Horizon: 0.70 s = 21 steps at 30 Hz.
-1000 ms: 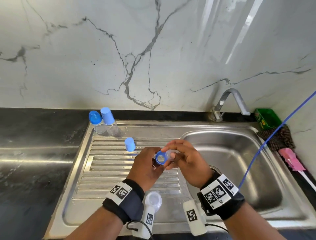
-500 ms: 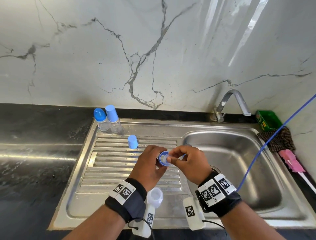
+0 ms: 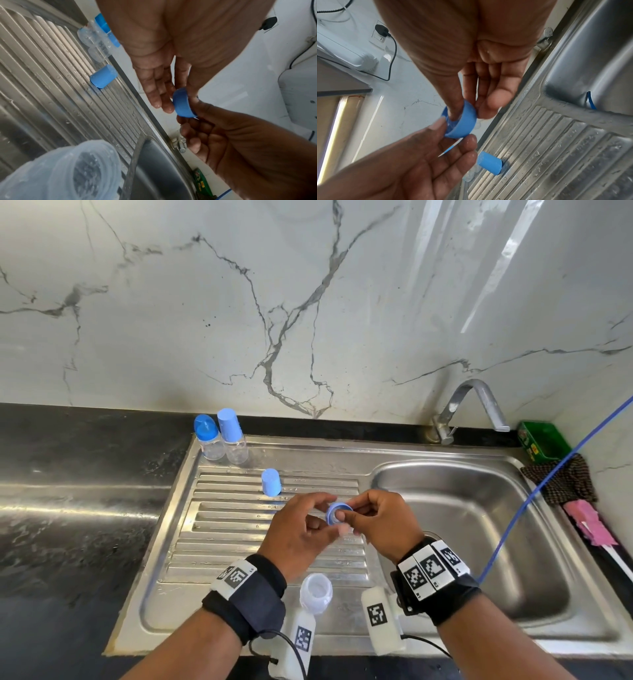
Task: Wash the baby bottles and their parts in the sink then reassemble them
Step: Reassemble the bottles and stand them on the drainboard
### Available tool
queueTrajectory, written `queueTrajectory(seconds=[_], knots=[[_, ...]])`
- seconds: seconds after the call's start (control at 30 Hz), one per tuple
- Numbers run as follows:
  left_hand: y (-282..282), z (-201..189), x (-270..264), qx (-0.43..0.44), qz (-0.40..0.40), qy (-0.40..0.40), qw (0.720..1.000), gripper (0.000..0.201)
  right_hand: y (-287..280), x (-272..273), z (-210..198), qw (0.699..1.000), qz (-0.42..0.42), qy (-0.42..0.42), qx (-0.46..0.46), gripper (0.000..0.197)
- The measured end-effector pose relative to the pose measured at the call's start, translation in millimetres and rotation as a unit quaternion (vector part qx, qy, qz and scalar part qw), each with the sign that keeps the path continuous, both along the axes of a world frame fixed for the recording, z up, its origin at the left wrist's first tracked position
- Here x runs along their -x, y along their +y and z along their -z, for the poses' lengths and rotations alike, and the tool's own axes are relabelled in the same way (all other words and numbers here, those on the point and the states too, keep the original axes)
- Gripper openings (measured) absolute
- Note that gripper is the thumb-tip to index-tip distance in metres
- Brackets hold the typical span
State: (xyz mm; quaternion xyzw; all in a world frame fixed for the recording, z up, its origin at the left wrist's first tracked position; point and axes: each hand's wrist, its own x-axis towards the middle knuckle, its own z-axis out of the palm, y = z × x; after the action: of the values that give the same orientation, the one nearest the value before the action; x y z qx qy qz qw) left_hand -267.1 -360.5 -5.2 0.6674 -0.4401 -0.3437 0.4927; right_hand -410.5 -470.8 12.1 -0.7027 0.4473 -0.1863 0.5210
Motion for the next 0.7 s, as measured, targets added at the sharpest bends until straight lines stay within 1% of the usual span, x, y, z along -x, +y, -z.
queueTrajectory(seconds=[0.03,0.1,0.17,0.27,0.37,0.5,0.6,0.7], knots=[[0,1,-1,-0.002,-0.012,-0.009,1.0,0.029,1,-1,0,1.0,-0.002,0.0,-0.007,0.019],[0,3,-2,-0.001,-0.034,-0.047,0.998,0.02,3,-3,-1,0.999,-0.018,-0.016,-0.026,0.017],[0,2,-3,0.0,-0.056,-0.065,0.996,0.018,6,-5,-2,0.999,-0.038,-0.023,-0.02,0.011],[1,3,-4,0.0,-0.069,-0.053,0.996,0.017,8,-7,0,0.999,-0.027,-0.003,0.024,0.003],[1,3,-2,-0.002,-0.074,-0.038,0.997,0.014,9,-9,4,0.998,-0.02,0.015,0.055,0.006],[1,-2,-3,-0.018,-0.092,-0.093,0.991,0.009,14,-12,4,0.996,-0.02,0.022,0.082,0.007],[1,-6,-3,-0.009,-0.125,-0.122,0.985,0.007,19,-13,5,0.998,-0.025,0.013,0.063,0.006],[1,-10,-1,0.007,-0.141,-0.108,0.984,0.008,26,-14,3,0.999,-0.036,-0.009,0.004,0.01]])
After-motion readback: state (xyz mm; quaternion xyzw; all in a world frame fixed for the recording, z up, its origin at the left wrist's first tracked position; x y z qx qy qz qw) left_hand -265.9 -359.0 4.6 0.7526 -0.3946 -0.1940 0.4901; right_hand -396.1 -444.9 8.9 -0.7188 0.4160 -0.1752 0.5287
